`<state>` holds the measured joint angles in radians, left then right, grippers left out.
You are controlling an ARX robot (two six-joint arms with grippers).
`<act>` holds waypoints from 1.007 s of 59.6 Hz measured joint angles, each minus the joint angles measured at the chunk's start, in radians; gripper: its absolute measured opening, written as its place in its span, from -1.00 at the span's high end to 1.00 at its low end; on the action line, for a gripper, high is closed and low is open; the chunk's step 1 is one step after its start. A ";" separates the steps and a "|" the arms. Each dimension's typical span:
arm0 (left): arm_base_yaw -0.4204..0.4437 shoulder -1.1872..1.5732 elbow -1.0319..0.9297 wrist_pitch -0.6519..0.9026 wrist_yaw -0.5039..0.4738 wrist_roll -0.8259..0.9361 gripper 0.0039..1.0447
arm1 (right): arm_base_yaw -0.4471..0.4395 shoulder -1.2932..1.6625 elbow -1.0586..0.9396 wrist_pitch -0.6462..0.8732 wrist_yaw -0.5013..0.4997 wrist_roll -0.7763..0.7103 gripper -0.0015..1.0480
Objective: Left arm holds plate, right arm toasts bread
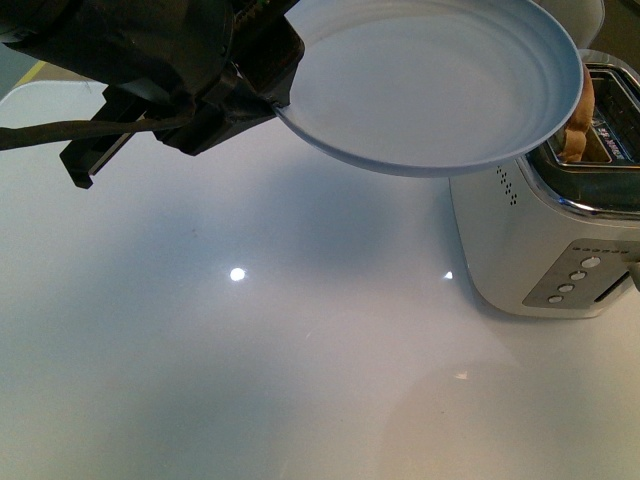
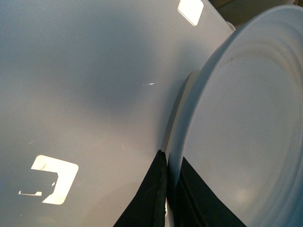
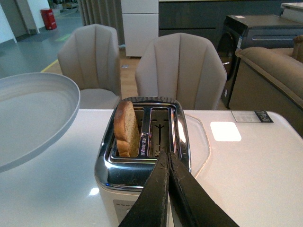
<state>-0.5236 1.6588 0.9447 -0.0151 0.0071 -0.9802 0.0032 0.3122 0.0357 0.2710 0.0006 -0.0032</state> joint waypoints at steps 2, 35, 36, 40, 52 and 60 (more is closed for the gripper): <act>0.000 0.000 0.000 0.000 0.000 0.000 0.95 | 0.000 -0.008 -0.009 0.009 0.000 0.000 0.97; -0.006 0.000 0.000 0.000 -0.001 0.000 0.95 | 0.000 -0.214 -0.012 -0.201 -0.002 0.000 0.97; -0.006 0.000 0.000 0.000 -0.001 0.000 0.95 | 0.000 -0.241 -0.012 -0.234 -0.001 0.000 0.97; -0.006 0.000 0.000 0.000 -0.003 0.000 0.95 | 0.000 -0.293 -0.012 -0.262 0.001 0.000 0.97; -0.008 0.000 0.000 0.000 -0.003 0.000 0.95 | 0.000 -0.305 -0.012 -0.270 0.002 0.000 0.97; -0.009 0.000 -0.001 0.000 -0.004 0.000 0.95 | 0.000 -0.306 -0.012 -0.270 0.002 0.000 0.72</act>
<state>-0.5323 1.6585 0.9440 -0.0151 0.0032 -0.9798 0.0032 0.0063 0.0235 0.0013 0.0021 -0.0032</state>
